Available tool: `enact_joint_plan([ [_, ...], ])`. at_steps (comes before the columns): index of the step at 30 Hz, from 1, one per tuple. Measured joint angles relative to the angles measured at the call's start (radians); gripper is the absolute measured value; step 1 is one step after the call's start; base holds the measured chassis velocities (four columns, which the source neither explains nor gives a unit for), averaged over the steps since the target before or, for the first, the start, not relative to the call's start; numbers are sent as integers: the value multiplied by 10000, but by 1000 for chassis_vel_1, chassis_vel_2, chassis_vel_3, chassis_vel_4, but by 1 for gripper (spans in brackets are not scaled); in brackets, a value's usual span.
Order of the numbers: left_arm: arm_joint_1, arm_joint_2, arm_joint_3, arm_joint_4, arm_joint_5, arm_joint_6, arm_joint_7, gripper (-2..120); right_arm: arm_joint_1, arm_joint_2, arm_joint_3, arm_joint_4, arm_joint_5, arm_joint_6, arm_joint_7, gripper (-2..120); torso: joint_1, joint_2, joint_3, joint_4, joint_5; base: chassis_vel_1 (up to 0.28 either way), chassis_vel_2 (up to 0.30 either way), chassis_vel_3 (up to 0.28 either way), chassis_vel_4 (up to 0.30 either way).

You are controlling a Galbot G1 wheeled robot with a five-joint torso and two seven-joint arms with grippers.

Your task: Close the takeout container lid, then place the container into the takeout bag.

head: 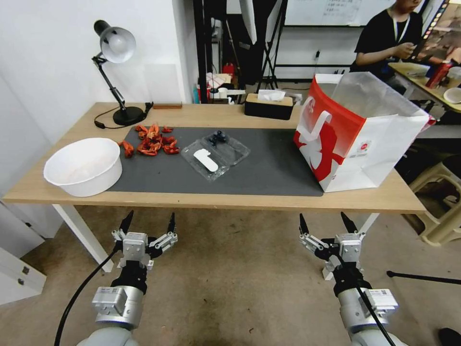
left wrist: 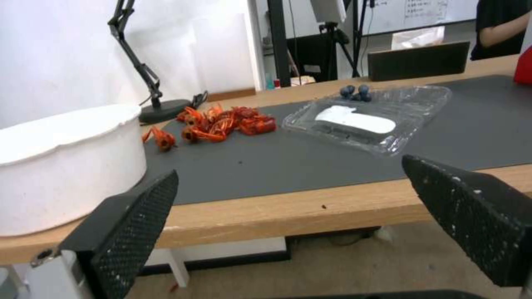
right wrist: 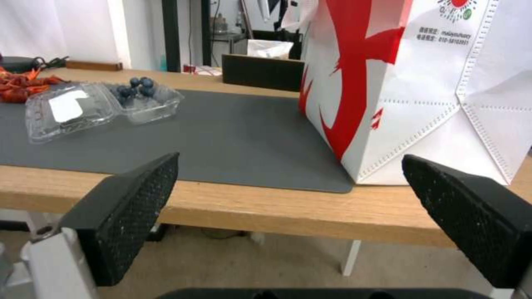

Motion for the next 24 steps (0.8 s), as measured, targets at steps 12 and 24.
enact_joint_plan([
  [12,-1,4,1,0,-13,3,-2,100,0,0,0,0,0,0,0,100,0,0,0,0,0,0,0,0,0],
  [24,-290,1076,459,-236,-2617,1363,-620,100,-618,937,-337,607,-592,-1120,-2157,100,0,0,0,-1,-3,0,0,0,0],
])
